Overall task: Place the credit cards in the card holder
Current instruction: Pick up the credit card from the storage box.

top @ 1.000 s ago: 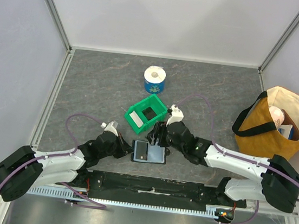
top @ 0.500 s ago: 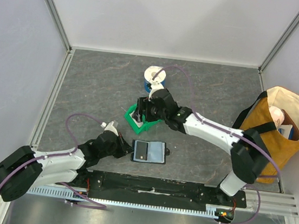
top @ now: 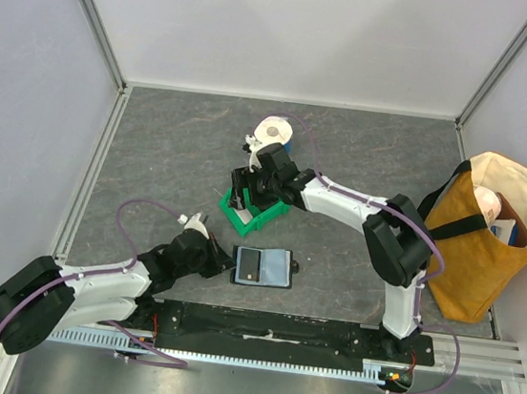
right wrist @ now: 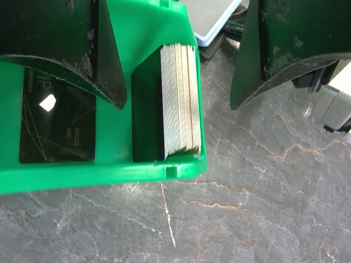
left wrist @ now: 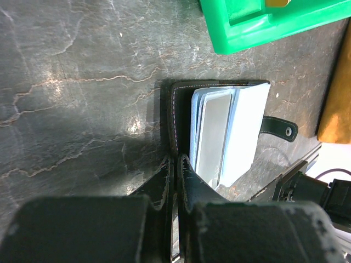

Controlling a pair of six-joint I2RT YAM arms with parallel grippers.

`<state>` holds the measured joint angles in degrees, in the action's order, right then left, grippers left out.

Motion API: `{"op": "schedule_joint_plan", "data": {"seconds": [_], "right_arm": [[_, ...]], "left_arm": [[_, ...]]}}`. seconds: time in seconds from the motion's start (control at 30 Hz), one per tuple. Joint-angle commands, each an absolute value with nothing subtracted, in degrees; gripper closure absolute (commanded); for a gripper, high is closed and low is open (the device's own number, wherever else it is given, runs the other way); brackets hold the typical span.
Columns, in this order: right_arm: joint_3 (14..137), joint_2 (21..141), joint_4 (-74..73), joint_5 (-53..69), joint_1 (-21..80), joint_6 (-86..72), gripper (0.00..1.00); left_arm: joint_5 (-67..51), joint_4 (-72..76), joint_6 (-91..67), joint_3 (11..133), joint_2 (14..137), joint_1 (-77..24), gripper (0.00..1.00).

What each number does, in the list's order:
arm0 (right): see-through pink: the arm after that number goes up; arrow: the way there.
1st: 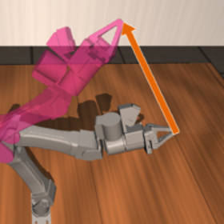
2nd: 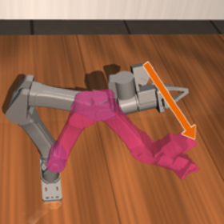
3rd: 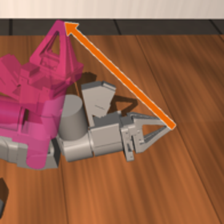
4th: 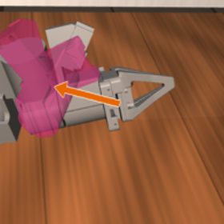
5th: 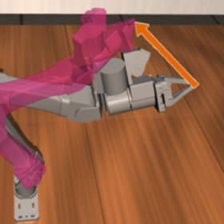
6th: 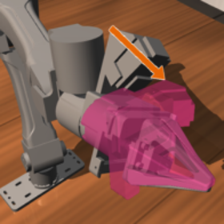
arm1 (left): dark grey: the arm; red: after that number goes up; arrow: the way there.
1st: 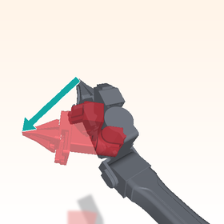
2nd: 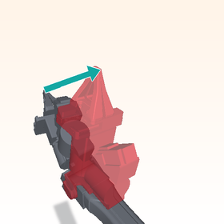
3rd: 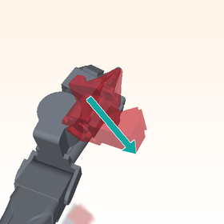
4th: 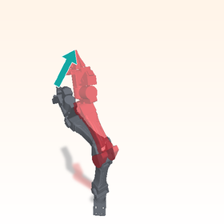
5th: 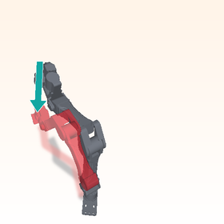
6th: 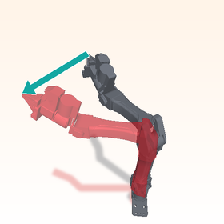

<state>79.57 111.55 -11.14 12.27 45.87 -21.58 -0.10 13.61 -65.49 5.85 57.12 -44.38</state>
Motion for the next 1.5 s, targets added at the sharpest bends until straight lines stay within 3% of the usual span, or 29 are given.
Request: {"op": "schedule_joint_plan", "data": {"seconds": [0.0, 0.33, 0.97, 1.47], "right_arm": [[84.72, 115.04, -12.83, 16.78, 45.35, -18.02, 0.17], [87.54, 118.74, -14.59, 20.92, 45.18, -17.23, 0.16], [86.13, 115.23, -14.59, 23.82, 44.03, -18.28, 0.4], [84.99, 113.56, -14.5, 24.17, 43.59, -18.37, 0.52]], "left_arm": [[2.37, 8.26, -62.31, 5.54, 59.15, -44.38, 0.98], [2.55, 8.53, -62.32, 5.54, 59.68, -44.3, 0.98], [2.72, 8.53, -62.4, 5.62, 59.85, -44.3, 0.98], [2.37, 9.67, -62.4, 5.54, 61.43, -44.3, 0.98]]}}
